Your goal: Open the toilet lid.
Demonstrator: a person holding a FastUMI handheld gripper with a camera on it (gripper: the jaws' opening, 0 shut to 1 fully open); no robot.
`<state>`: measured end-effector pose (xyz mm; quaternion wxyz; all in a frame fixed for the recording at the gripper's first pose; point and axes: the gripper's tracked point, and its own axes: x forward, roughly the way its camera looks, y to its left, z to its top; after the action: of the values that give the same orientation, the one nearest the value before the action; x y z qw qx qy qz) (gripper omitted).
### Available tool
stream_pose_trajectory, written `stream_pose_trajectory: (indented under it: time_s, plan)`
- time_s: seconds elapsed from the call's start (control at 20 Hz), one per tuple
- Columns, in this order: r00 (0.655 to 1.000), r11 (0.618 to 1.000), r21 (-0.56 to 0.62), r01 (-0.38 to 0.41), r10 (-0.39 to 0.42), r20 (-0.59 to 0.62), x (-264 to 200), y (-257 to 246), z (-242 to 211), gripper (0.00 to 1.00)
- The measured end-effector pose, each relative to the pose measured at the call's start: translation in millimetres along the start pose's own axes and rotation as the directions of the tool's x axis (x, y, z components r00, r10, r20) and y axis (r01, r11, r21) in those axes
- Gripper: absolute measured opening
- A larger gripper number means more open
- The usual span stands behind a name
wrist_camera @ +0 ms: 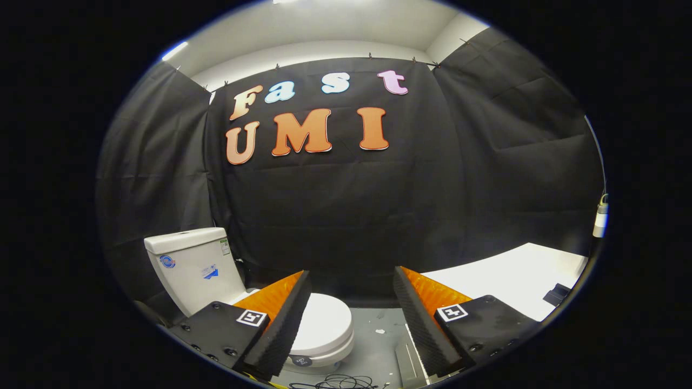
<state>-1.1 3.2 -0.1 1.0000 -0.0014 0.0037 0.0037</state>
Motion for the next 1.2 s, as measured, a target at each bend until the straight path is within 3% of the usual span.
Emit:
stream_pose_trajectory:
  time_s: [0.45, 0.7, 1.2]
  plan:
    - [1.0, 1.0, 0.014, -0.008, 0.007, 0.018, 1, 3, 6, 0.98]
    - [0.994, 0.978, 0.181, -0.1, 0.091, 0.054, 13, 37, 14, 0.98]
    - [0.988, 0.947, 0.318, 0.035, 0.014, -0.152, 63, 38, -50, 0.98]
